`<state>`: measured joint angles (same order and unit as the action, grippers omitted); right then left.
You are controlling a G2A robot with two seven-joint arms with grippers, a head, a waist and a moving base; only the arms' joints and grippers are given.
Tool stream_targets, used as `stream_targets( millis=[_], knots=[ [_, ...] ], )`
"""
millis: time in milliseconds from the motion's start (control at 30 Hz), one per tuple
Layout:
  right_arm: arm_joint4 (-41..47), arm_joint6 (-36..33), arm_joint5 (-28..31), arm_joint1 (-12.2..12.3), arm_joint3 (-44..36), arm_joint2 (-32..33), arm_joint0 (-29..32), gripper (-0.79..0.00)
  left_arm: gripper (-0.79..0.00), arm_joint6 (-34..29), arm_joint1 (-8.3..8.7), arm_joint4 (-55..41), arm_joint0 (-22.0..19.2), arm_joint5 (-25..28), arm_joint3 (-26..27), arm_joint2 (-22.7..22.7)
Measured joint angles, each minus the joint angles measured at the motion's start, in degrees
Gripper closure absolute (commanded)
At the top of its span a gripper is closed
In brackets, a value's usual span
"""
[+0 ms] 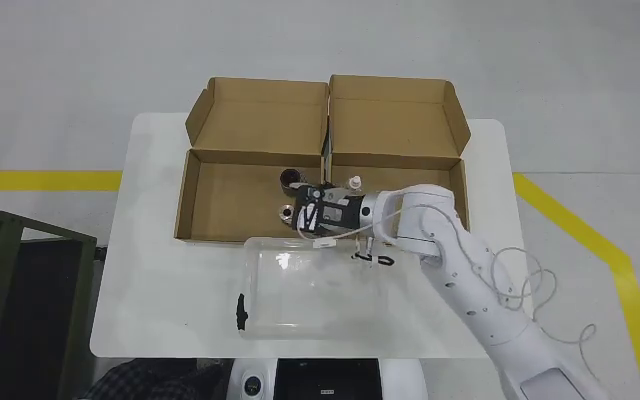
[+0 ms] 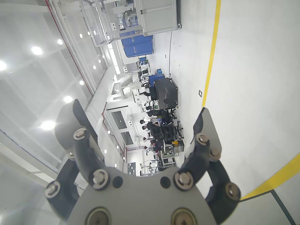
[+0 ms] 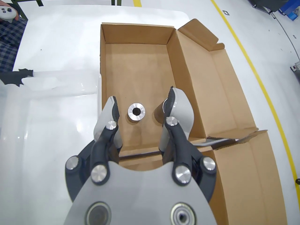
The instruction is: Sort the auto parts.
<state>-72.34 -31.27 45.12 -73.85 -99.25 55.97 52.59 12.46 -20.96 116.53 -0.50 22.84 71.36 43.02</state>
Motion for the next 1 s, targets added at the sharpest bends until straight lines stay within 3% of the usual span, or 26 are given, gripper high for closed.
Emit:
stream_targets(
  millis=[367, 500, 600, 1000],
  knots=[
    [-3.96, 3.13, 1.13, 3.89, -13.38, 14.52, 17.13, -0.520, -0.785, 0.00, 0.00, 0.00, 0.00, 0.00, 0.00, 0.00],
    [-5.19, 5.33, 0.96, 4.90, -16.30, 19.75, 23.00, -0.640, -0.785, 0.00, 0.00, 0.00, 0.00, 0.00, 0.00, 0.00],
    [-6.06, 7.35, 0.63, 5.55, -17.99, 23.69, 27.31, -0.785, -0.785, 0.00, 0.00, 0.00, 0.00, 0.00, 0.00, 0.00],
    [-8.47, 17.07, -1.85, 7.24, -21.98, 38.44, 42.41, -0.785, -0.785, 0.00, 0.00, 0.00, 0.00, 0.00, 0.00, 0.00]
  ],
)
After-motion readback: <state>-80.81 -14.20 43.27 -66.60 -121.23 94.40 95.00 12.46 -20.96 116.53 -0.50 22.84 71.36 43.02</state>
